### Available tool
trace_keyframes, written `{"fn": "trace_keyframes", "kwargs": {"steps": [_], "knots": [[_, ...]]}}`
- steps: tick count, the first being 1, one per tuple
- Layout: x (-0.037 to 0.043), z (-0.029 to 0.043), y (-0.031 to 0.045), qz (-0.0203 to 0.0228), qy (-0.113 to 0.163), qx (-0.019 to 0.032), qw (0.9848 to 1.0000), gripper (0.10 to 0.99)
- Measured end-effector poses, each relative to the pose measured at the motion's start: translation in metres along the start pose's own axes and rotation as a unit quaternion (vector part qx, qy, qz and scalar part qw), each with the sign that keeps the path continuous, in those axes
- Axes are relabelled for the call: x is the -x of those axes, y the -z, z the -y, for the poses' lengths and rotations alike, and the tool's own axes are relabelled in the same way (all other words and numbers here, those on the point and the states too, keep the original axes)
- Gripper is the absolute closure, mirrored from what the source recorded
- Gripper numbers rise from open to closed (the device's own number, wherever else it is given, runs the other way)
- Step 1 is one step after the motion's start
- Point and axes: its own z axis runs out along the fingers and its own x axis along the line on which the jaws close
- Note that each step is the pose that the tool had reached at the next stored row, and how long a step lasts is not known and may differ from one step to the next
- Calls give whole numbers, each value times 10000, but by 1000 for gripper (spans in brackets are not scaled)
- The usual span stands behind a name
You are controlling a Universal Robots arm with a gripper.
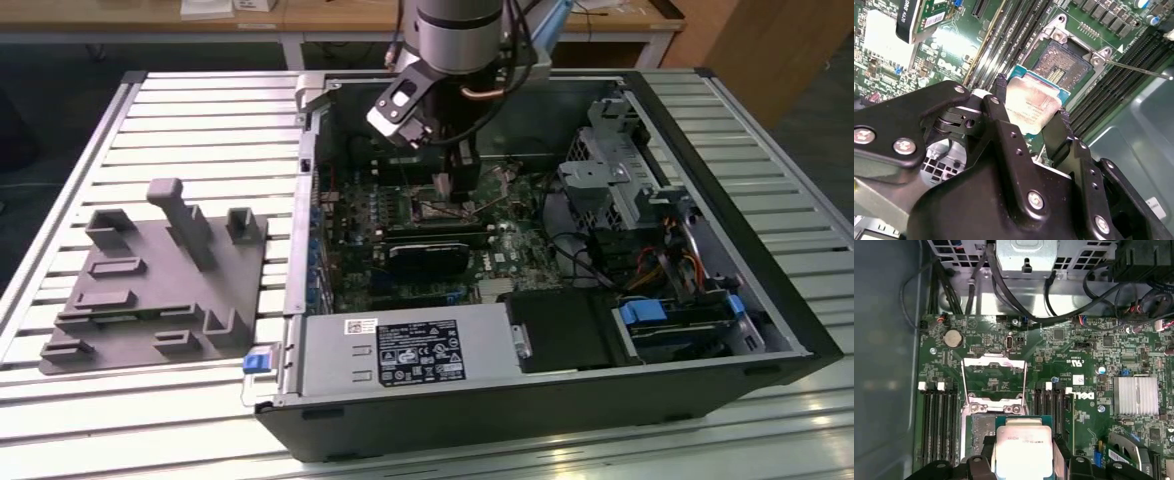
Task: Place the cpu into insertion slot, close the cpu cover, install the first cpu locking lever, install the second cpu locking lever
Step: 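Place the cpu into insertion slot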
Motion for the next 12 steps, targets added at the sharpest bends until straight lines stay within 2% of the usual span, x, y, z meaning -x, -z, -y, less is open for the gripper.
{"fn": "trace_keyframes", "kwargs": {"steps": [6,8,12], "knots": [[-83,6,-48,235,12,6,9997,549],[-107,10,-71,256,13,5,9997,549],[-137,24,-108,257,13,6,9997,549]]}}
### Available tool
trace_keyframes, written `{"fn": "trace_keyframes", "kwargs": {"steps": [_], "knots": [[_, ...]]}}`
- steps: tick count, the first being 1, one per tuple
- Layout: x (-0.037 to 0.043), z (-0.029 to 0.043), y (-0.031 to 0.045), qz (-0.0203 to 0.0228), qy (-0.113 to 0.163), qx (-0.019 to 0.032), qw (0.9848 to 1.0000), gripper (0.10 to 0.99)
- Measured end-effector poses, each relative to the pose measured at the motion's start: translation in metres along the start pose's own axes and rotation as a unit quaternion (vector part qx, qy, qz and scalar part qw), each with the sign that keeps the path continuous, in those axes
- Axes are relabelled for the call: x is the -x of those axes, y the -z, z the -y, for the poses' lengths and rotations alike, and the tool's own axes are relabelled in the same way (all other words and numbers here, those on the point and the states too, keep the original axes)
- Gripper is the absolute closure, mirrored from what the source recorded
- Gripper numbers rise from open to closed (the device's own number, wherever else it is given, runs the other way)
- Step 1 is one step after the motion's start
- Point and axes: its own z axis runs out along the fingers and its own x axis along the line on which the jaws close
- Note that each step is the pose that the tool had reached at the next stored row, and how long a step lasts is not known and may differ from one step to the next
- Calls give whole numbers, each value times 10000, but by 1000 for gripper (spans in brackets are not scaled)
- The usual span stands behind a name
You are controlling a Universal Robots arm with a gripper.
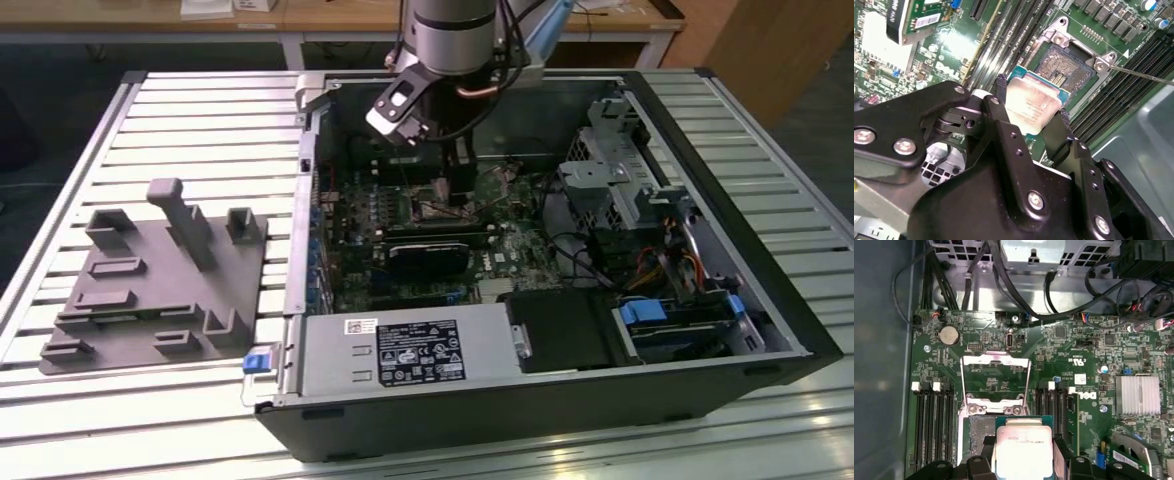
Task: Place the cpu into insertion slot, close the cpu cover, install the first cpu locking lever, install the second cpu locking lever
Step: 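Place the cpu into insertion slot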
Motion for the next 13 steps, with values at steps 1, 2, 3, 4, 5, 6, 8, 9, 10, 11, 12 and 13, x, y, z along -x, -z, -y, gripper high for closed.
{"fn": "trace_keyframes", "kwargs": {"steps": [1,2,3,4,5,6,8,9,10,11,12,13], "knots": [[-9,6,-6,1,0,-1,10000,549],[-19,10,-15,1,0,-1,10000,549],[-29,14,-23,1,0,0,10000,549],[-39,19,-31,1,0,1,10000,549],[-48,26,-39,0,0,3,10000,549],[-59,33,-45,1,1,7,10000,549],[-81,48,-57,0,3,22,10000,549],[-92,56,-63,0,5,31,10000,549],[-103,63,-72,-1,6,43,10000,549],[-111,70,-82,-2,6,60,10000,549],[-120,76,-92,-2,6,83,10000,549],[-128,83,-100,-1,6,107,9999,549]]}}
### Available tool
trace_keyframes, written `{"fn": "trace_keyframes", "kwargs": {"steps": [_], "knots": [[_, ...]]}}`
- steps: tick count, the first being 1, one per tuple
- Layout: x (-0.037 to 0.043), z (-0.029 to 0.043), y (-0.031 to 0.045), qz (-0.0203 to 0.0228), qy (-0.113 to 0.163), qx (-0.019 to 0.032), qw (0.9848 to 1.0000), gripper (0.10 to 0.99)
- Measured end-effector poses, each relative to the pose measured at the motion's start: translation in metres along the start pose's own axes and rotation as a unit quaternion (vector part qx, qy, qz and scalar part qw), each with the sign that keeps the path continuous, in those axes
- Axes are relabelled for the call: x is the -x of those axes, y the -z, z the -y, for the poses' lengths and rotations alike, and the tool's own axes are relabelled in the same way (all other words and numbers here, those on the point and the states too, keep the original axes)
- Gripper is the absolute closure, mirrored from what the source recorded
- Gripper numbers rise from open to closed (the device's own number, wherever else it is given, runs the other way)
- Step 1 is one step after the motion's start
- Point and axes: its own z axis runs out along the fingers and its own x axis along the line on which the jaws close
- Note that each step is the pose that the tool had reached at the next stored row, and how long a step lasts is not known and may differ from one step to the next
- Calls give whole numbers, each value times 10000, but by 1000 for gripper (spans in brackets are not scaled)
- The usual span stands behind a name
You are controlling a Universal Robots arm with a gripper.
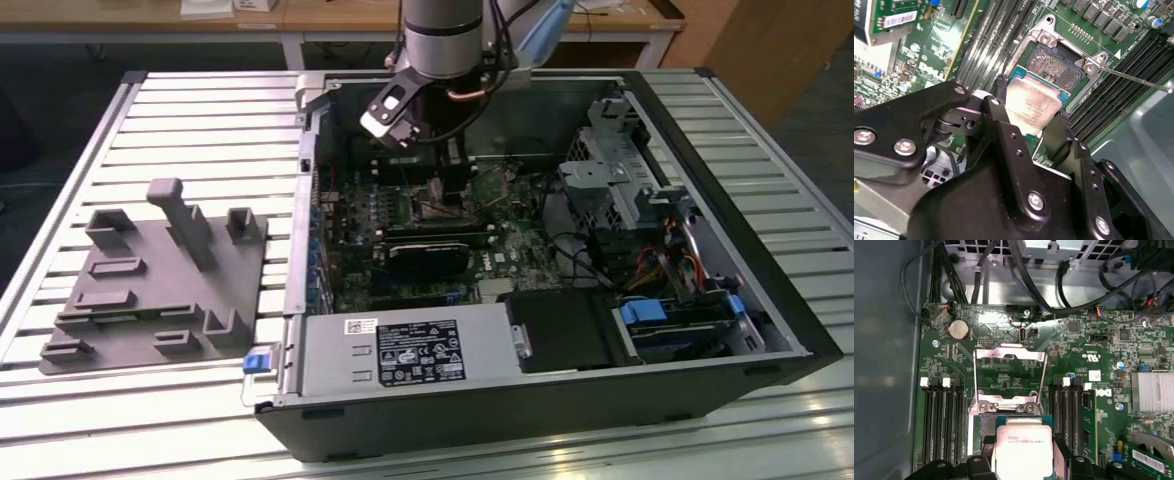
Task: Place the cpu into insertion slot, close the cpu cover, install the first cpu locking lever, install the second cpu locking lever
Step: 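Place the cpu into insertion slot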
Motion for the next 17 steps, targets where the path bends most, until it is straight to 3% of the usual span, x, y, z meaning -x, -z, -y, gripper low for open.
{"fn": "trace_keyframes", "kwargs": {"steps": [4,8,17], "knots": [[-16,43,-36,-1,1,52,10000,549],[-30,87,-71,-1,2,55,10000,549],[-80,106,-177,-1,3,55,10000,549]]}}
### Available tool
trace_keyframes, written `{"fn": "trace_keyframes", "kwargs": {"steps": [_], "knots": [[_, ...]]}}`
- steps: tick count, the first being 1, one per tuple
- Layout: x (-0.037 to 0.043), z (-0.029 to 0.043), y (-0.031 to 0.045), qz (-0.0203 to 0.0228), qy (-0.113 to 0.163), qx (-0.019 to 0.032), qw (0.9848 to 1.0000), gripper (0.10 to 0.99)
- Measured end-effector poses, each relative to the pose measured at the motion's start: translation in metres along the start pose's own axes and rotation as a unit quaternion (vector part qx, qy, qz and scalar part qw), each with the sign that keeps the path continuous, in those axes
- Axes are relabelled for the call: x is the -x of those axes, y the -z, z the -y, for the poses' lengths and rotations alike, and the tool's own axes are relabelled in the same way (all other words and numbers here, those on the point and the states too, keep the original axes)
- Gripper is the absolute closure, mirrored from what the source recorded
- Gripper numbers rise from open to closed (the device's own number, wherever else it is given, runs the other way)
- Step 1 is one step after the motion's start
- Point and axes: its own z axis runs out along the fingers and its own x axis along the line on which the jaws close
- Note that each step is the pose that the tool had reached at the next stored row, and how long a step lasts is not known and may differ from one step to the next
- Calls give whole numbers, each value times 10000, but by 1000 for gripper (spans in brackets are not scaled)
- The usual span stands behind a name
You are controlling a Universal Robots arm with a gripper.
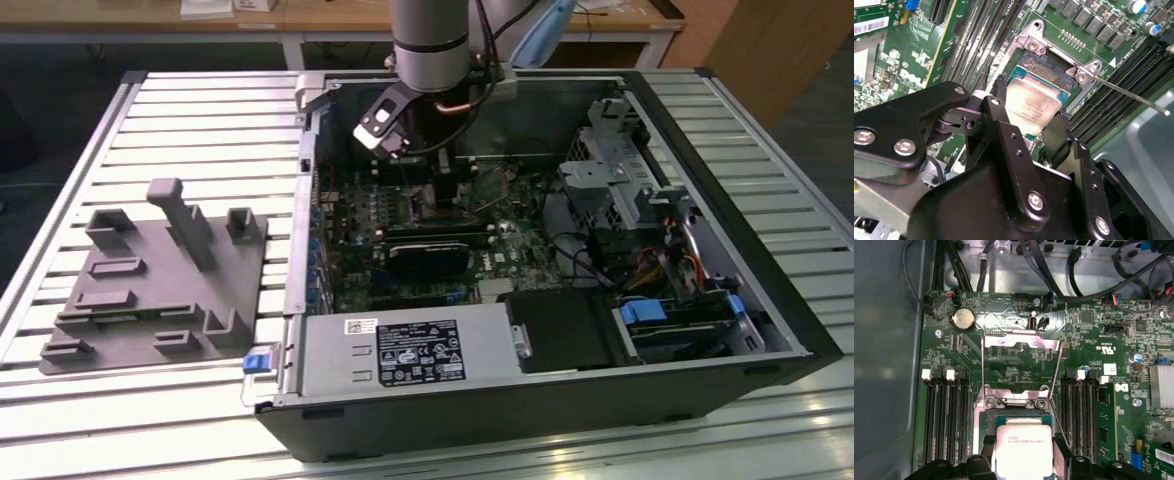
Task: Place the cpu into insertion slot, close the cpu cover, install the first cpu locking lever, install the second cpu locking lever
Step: 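Place the cpu into insertion slot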
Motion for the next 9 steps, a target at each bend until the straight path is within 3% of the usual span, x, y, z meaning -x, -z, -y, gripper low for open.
{"fn": "trace_keyframes", "kwargs": {"steps": [9], "knots": [[-6,11,-87,3,-31,-1,10000,549]]}}
